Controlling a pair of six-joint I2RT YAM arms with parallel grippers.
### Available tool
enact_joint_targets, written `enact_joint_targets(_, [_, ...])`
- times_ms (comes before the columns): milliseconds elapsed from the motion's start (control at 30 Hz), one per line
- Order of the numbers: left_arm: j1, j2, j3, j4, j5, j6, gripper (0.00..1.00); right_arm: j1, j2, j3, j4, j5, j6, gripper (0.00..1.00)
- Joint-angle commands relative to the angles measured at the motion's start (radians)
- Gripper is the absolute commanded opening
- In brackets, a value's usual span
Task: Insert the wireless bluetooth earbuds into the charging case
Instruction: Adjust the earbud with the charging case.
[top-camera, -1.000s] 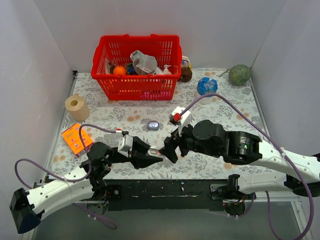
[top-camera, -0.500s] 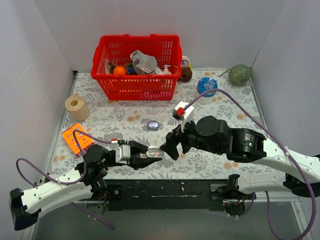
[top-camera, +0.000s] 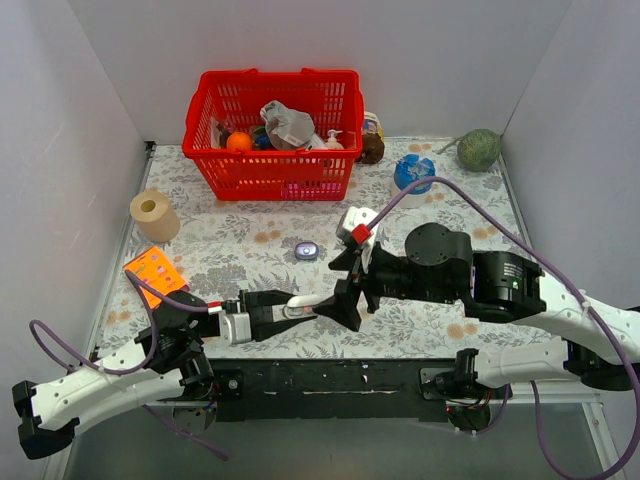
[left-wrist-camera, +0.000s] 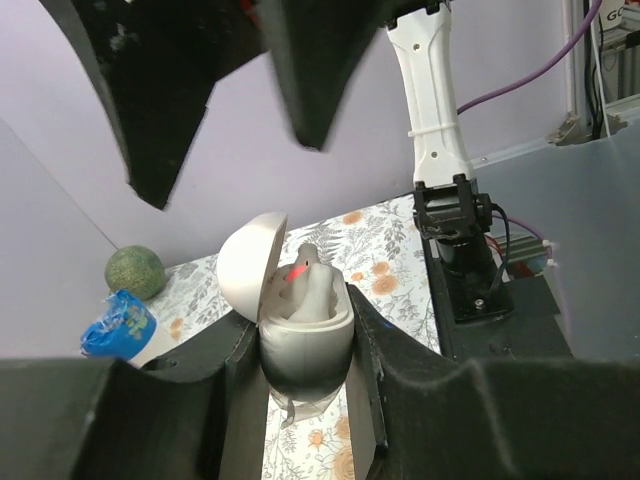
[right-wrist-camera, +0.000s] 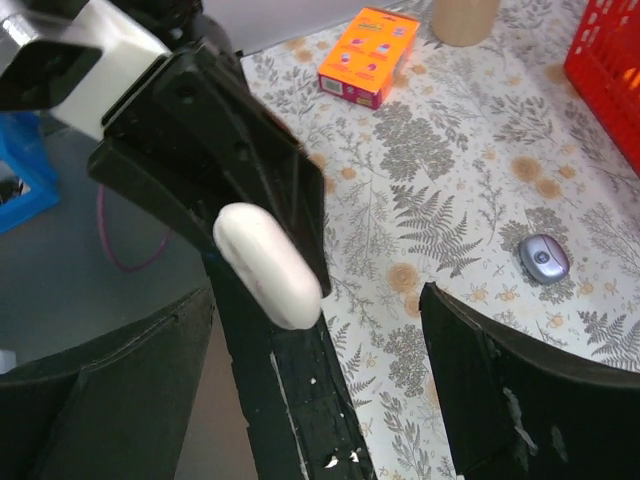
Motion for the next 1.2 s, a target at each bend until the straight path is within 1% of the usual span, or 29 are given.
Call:
enact_joint_targets(0, [-0.005, -0.018, 0.042, -0.043, -0.031, 0.047, 0.00, 0.093, 0.011, 0.019, 0.028, 0.011, -0.090, 0.91])
enact_joint_targets(133, [-0.003, -0.013, 0.037, -0.045, -0.043, 0.023, 0.00, 0.145, 0.039, 0.023, 0.040, 0.128, -0.135, 0.93])
enact_joint_targets(267, [-0.005, -0.007, 0.037, -0.045, -0.049, 0.006, 0.00, 0.161, 0.056, 0.016, 0.066, 0.183, -0.148, 0.95])
enact_joint_targets(433, [-0.005, -0.004, 0.045, -0.045, -0.046, -0.008, 0.00, 0.161, 0.082, 0.022, 0.074, 0.245, -0.150, 0.96])
enact_joint_targets(733, [-0.005, 0.005, 0.062, -0.045, -0.029, -0.022, 0.00, 0.161, 0.122, 0.056, 0.054, 0.301, -0.126, 0.96])
enact_joint_targets(1167, [-0.005, 0.002, 0.063, -0.045, -0.018, -0.034, 0.00, 0.161, 0.114, 0.053, 0.056, 0.346, -0.083, 0.97])
